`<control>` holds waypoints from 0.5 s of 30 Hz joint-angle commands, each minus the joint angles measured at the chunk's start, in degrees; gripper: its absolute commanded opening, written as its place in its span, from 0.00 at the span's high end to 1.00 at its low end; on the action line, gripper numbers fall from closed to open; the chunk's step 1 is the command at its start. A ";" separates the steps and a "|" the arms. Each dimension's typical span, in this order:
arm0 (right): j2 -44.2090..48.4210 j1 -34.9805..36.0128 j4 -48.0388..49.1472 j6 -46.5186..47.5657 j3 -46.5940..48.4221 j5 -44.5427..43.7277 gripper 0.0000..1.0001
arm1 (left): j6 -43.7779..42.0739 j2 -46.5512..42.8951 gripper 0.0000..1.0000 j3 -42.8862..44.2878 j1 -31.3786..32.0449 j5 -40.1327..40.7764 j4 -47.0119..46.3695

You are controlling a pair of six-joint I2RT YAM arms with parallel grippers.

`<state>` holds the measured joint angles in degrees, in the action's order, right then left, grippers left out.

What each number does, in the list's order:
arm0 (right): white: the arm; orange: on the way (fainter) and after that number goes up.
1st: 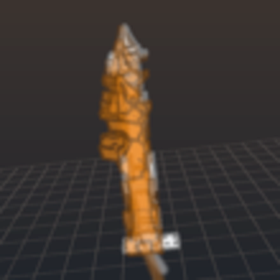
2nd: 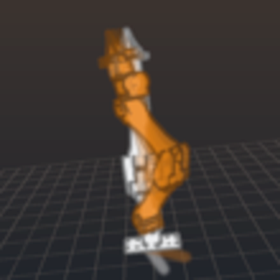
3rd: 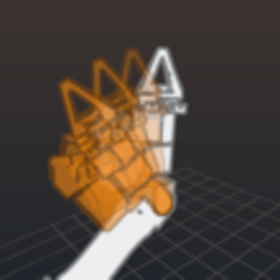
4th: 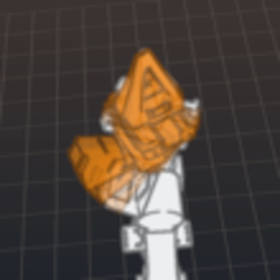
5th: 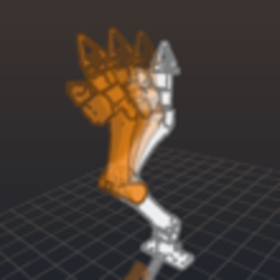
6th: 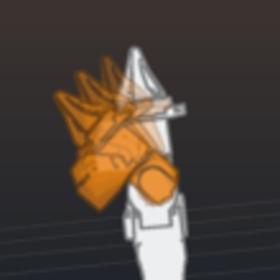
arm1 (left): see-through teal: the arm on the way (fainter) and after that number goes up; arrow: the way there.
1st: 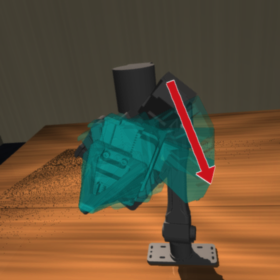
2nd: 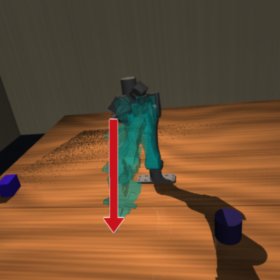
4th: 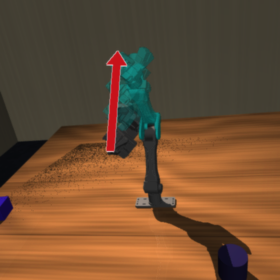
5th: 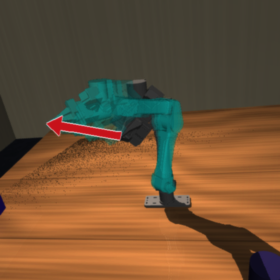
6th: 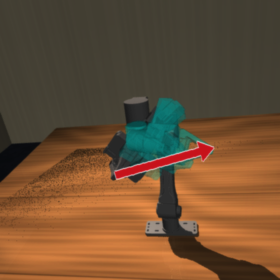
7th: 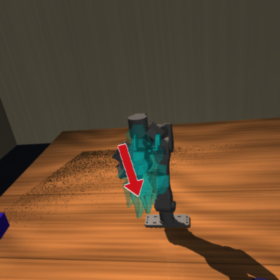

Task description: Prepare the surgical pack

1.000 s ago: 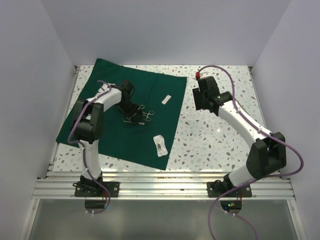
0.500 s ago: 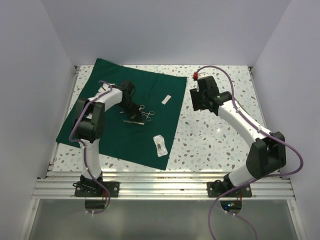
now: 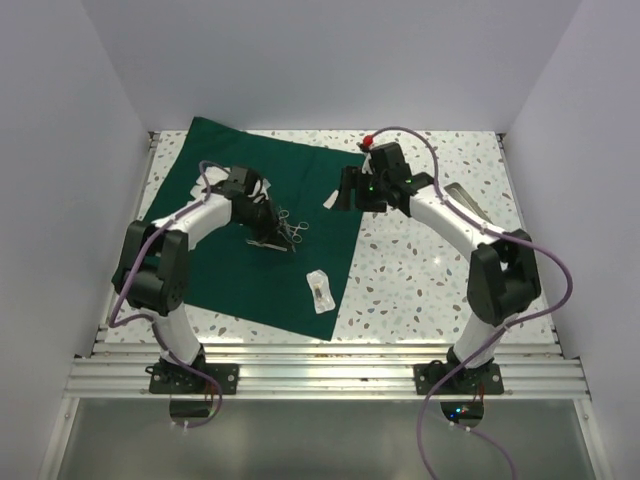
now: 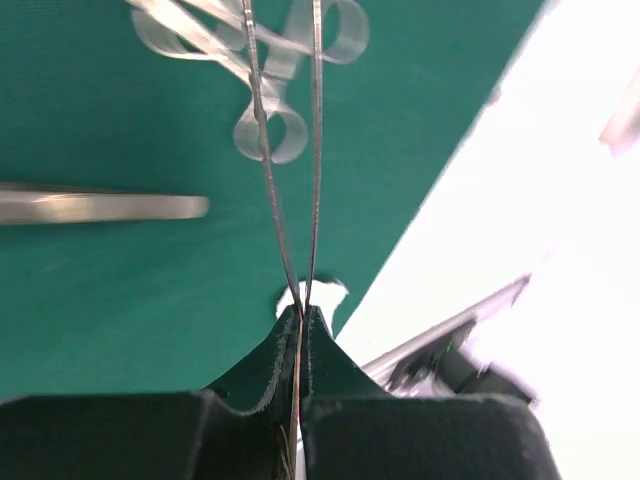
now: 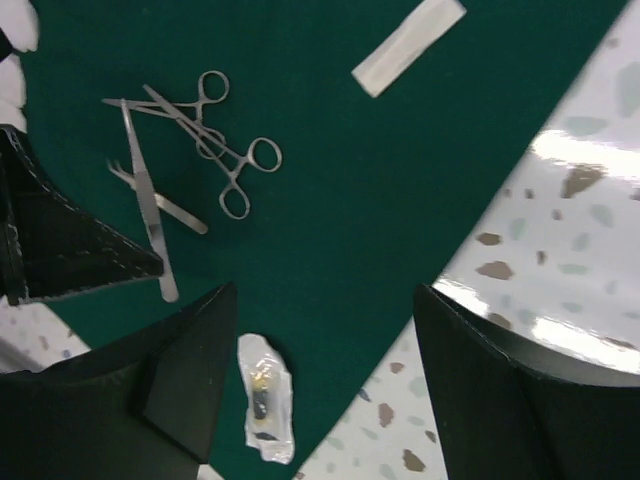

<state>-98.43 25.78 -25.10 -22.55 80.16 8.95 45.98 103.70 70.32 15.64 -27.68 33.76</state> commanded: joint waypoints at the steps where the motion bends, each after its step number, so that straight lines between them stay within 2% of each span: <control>1: -3.86 1.99 8.66 -13.38 2.28 9.33 0.23 | -9.76 -3.59 1.00 -2.29 1.59 -10.52 -10.54; 10: -8.00 6.91 10.86 -16.56 4.83 10.56 0.21 | -11.35 -5.79 1.00 -3.35 2.64 -14.94 -15.30; 15: -9.32 7.62 11.48 -16.92 4.30 10.82 0.25 | -11.43 -5.88 1.00 -3.00 3.26 -16.53 -16.62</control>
<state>-106.80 33.45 -16.56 -37.74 82.35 18.39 36.49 100.51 66.94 18.17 -41.08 20.80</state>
